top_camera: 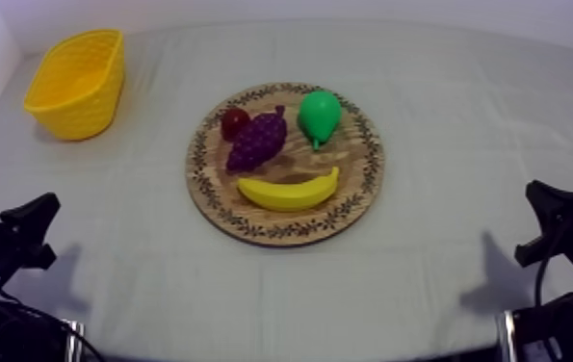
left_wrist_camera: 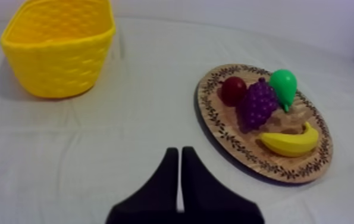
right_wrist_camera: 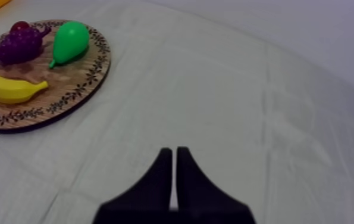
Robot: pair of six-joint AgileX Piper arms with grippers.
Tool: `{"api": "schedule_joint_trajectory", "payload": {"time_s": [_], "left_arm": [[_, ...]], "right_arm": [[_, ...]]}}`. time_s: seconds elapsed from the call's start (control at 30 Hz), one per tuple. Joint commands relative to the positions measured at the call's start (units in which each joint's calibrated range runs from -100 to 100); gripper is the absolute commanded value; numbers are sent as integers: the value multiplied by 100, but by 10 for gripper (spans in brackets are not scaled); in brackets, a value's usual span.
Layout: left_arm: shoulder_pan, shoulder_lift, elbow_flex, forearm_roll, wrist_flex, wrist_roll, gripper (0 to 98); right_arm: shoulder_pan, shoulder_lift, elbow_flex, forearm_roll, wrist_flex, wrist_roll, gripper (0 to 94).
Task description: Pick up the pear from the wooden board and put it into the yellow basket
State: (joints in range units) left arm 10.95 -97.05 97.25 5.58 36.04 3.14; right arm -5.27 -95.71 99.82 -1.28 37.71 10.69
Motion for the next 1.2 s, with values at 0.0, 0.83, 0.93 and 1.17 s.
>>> {"api": "schedule_joint_trajectory", "payload": {"time_s": [0.0,0.83,0.93,1.17], "left_arm": [[15,209,-153,375,122,-524,0],[13,4607,-3082,675,2192,-254,0],[26,5141,-3566,675,2637,-4,0],[260,6325,-5004,537,3811,585,0]], "right_arm": [[-1,-4,-5,-1,3,1,4],[-1,-4,-5,-1,3,-1,4],[-1,-4,-5,-1,3,-2,4],[-1,-4,-5,-1,3,1,4]]}}
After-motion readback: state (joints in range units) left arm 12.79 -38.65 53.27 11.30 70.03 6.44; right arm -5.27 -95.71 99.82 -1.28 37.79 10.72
